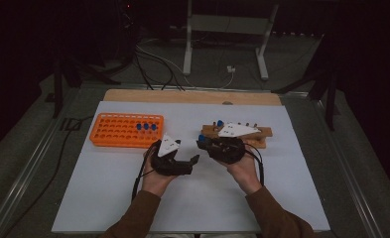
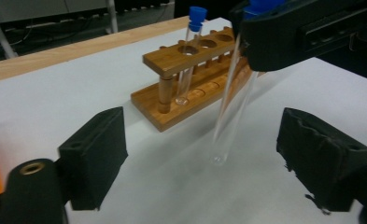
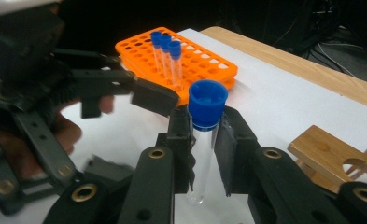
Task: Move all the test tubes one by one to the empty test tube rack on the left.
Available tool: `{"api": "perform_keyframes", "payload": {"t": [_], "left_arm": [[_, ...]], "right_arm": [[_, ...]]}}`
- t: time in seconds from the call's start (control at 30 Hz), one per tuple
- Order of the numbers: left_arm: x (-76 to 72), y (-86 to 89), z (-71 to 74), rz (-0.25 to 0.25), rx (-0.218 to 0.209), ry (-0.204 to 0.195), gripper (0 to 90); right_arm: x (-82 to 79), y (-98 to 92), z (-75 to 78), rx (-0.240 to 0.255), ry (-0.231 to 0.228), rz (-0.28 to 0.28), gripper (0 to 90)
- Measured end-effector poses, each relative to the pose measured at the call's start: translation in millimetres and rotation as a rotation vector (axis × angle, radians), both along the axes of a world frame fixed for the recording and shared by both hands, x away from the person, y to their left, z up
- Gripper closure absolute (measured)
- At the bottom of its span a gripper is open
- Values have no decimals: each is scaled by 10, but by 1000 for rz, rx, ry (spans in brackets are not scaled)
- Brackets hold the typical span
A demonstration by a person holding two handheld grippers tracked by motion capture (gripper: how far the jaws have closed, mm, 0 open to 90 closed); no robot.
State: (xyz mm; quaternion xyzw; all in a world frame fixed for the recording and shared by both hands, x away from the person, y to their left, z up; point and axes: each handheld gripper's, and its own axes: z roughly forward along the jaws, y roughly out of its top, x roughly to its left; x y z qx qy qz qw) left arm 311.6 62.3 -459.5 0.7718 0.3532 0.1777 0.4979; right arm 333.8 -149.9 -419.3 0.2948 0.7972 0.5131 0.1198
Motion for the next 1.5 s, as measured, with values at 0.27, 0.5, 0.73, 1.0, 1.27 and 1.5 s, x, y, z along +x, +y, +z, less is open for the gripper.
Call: {"api": "perform_keyframes", "payload": {"t": [0.27,0.5,0.73,1.0,1.27,1.5], "left_arm": [[-27,-96,5,-13,36,-55,533],[-30,-99,5,-40,33,-60,731],[-31,-111,-8,-49,19,-58,779],[-12,-82,-18,-36,8,-53,783],[6,66,-3,1,-15,-38,783],[-6,201,8,23,-24,-36,783]], "right_arm": [[19,20,-17,25,33,25,763],[17,41,-18,19,34,28,763],[21,43,-21,16,36,28,764],[37,-13,-13,32,43,17,639],[67,-132,7,60,32,-52,277],[92,-242,-39,49,12,-106,108]]}}
